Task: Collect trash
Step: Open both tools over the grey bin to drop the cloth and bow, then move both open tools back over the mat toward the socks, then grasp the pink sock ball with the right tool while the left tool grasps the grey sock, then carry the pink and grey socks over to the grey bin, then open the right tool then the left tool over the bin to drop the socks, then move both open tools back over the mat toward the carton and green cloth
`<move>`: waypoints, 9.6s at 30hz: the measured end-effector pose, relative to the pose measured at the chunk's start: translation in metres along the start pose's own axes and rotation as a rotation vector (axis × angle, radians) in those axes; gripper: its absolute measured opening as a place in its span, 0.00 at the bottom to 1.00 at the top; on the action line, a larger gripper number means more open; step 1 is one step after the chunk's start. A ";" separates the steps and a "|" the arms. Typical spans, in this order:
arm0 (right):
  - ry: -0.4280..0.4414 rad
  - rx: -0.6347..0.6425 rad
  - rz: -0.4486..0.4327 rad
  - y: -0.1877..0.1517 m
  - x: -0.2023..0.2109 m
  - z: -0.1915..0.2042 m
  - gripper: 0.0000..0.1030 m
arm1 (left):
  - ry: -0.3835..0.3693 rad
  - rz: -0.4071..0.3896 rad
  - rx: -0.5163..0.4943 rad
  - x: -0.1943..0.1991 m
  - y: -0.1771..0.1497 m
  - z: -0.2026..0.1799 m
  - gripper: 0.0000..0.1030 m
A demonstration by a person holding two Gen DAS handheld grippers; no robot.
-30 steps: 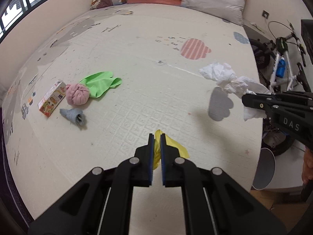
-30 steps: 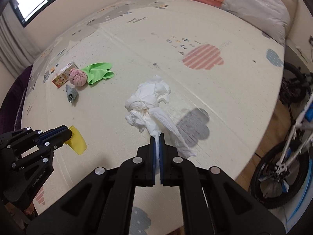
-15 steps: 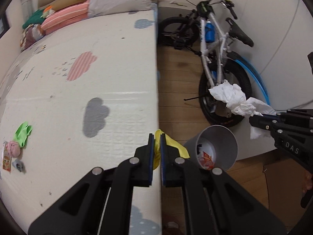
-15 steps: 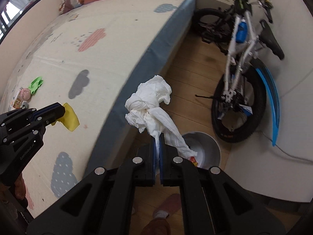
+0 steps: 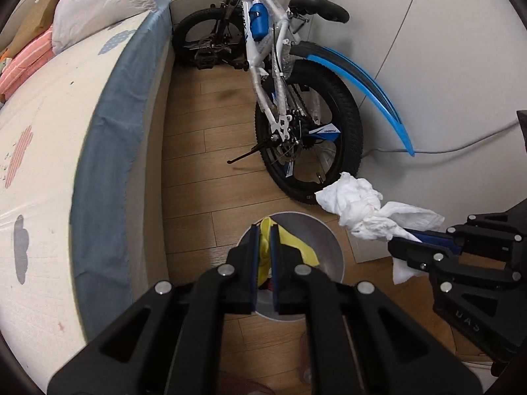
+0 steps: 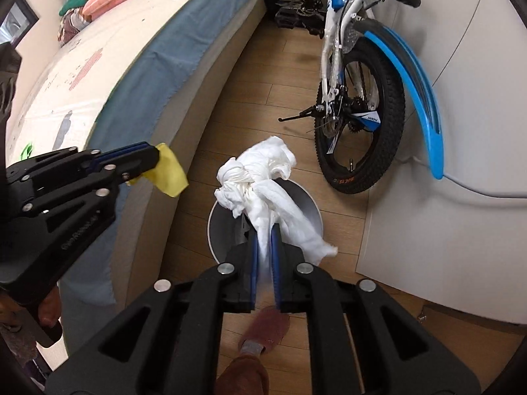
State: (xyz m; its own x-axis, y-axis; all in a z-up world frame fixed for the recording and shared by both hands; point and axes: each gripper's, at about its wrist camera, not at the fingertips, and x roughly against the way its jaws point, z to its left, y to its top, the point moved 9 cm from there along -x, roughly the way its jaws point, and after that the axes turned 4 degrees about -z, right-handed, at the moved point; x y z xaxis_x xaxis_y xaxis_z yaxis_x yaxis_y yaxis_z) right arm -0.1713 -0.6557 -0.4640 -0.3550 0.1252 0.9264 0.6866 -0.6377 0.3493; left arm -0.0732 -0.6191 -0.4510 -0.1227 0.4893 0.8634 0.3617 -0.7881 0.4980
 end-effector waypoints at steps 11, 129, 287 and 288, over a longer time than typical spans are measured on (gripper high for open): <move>0.031 0.014 0.008 -0.003 -0.020 -0.019 0.38 | 0.017 0.046 0.000 -0.034 -0.007 -0.013 0.07; 0.697 1.534 0.043 0.028 -0.108 0.814 0.40 | 0.739 -0.173 1.217 0.228 -0.309 0.588 0.09; 0.396 0.672 -0.105 0.037 0.077 0.500 0.63 | 0.536 -0.190 0.642 0.325 -0.207 0.379 0.70; 0.406 0.695 -0.108 0.037 0.079 0.518 0.63 | 0.554 -0.193 0.654 0.333 -0.212 0.389 0.70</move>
State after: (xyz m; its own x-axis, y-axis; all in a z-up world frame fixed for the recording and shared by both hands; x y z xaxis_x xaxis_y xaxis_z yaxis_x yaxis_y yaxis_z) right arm 0.1541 -0.2755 -0.3051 -0.5528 -0.2115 0.8060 0.8251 -0.0035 0.5650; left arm 0.1689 -0.1437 -0.3003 -0.6061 0.2068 0.7680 0.7244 -0.2552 0.6404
